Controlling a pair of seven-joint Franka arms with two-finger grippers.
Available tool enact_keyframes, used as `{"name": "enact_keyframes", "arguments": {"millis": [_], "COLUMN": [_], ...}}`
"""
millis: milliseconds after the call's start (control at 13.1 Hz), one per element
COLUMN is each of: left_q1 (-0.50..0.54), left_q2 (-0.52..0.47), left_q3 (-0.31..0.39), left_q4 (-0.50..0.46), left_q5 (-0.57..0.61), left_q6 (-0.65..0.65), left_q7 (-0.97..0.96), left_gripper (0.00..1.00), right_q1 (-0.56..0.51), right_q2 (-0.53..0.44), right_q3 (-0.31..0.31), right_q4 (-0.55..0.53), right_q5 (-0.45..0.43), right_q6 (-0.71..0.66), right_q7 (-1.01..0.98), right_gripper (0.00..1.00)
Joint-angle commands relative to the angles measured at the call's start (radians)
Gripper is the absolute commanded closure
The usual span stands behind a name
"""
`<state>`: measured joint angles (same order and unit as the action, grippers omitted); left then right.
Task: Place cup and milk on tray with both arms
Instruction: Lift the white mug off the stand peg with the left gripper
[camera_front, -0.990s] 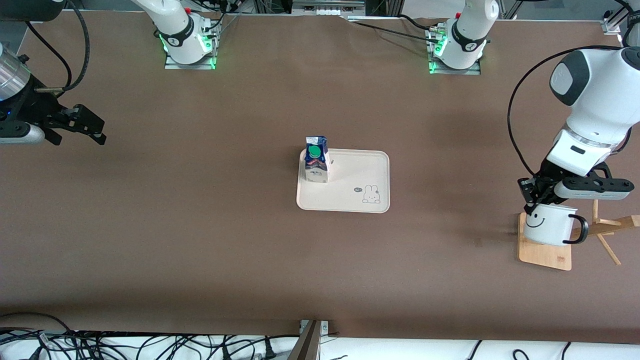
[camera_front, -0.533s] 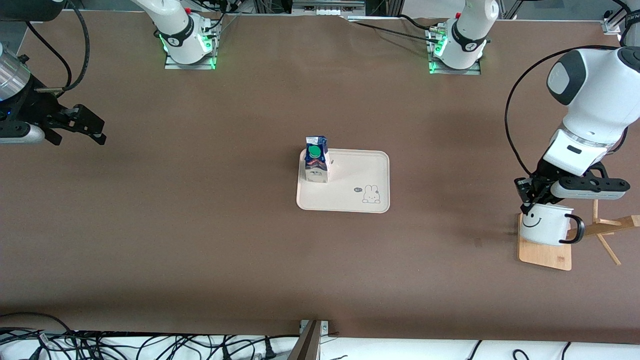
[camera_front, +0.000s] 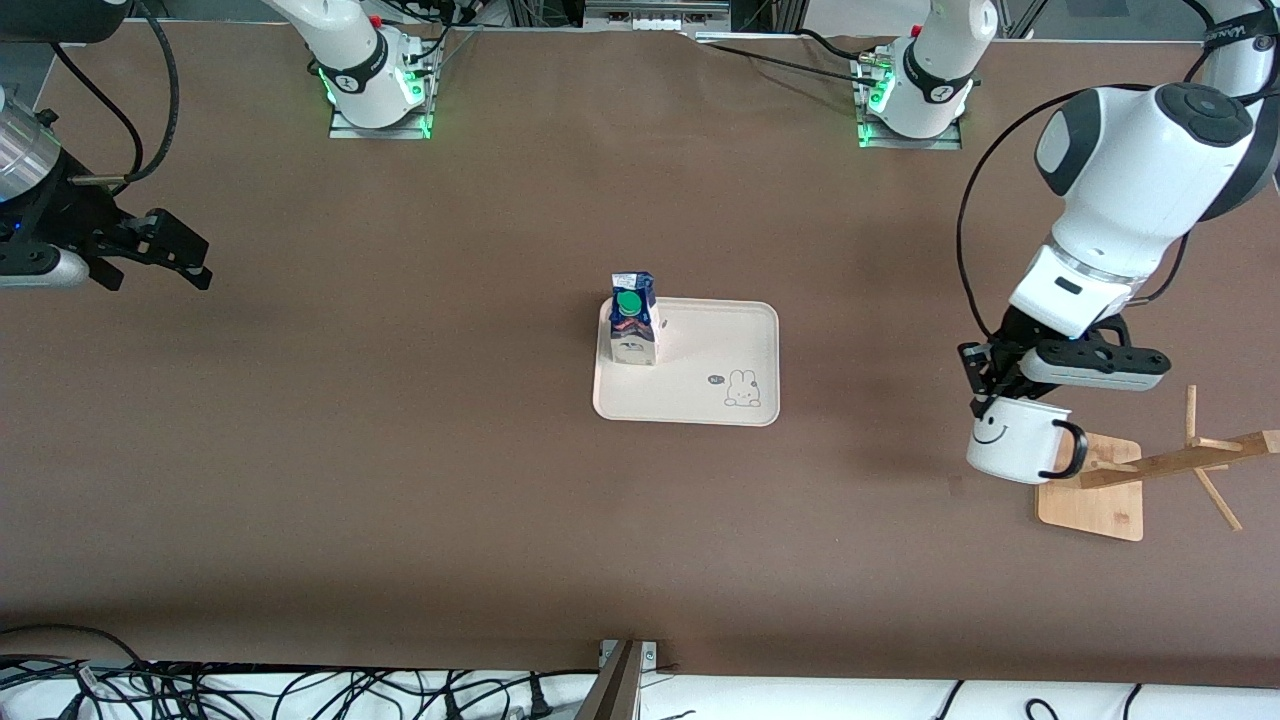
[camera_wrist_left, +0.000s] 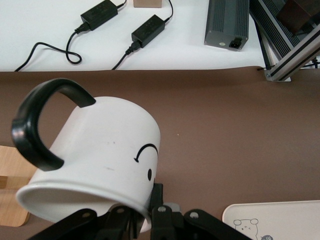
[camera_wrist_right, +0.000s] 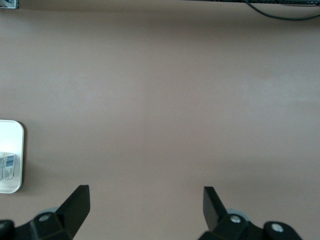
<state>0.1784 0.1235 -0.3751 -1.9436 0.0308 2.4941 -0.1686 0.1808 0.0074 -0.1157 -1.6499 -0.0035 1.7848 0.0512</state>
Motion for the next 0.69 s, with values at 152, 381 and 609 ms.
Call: {"name": "enact_keyframes", "arguments": {"millis": [152,381,609], "left_q1": [0.004,0.003,-0.011], "left_q2": [0.033,0.05,0.087], "left_q3": [-0.109,-0.14,-0.156], "left_q4": [-0.002,0.002,0.006], "left_q5": [-0.006,-0.008,-0.008], "left_q6": [-0.056,-0.058,-0.055], "left_q7": [0.003,0.0,0.0], "left_gripper": [0.99,0.99,1.0], "right_q1": [-0.001,-0.001,-0.001], "right_q2": [0.0,0.0,0.0], "right_q3": [-0.001,-0.001,-0.001], "right_q4": [0.009,0.009,0.009], "right_q5": [-0.01,-0.01,-0.01], "right_q6": [-0.01,-0.01,-0.01], "right_q7": [-0.016,-0.014,-0.016], "right_gripper": [0.0,0.0,0.0]}}
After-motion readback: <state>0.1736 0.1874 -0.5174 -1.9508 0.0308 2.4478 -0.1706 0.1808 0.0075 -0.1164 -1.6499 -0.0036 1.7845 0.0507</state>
